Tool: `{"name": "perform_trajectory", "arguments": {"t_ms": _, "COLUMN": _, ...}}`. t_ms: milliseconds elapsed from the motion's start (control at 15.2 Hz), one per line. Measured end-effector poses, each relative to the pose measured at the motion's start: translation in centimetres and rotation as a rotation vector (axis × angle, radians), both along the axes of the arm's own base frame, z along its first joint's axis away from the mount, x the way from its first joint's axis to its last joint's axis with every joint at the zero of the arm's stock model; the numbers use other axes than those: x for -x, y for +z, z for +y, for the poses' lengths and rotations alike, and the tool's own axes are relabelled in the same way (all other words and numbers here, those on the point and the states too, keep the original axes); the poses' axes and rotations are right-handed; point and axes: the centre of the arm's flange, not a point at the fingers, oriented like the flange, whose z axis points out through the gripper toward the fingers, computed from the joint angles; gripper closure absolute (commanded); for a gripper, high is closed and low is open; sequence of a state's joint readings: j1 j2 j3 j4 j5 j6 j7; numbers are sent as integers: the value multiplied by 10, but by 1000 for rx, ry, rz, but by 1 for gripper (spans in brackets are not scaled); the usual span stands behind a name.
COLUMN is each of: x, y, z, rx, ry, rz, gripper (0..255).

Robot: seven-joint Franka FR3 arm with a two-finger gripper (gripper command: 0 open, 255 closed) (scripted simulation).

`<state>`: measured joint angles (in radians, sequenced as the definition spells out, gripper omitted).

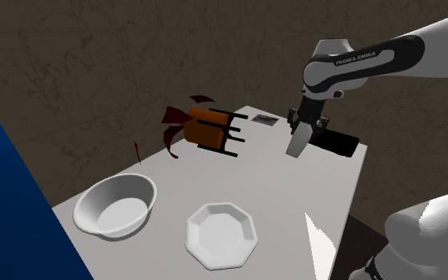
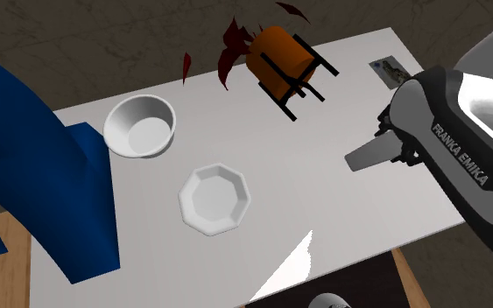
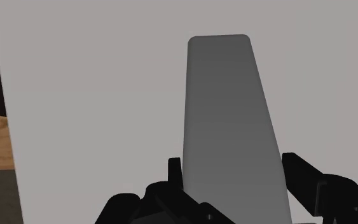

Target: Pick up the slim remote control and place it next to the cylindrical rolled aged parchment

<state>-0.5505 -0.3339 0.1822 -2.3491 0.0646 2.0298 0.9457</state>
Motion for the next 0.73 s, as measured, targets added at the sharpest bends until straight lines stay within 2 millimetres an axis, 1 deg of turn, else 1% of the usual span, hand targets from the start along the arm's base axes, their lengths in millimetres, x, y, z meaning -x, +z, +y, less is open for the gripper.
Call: {"name": "perform_trajectory", "arguments": {"t_ms": 726, "x": 0, "y": -57, "z": 0, "rx": 0, "ry": 0, "rz": 0, "gripper": 255}}
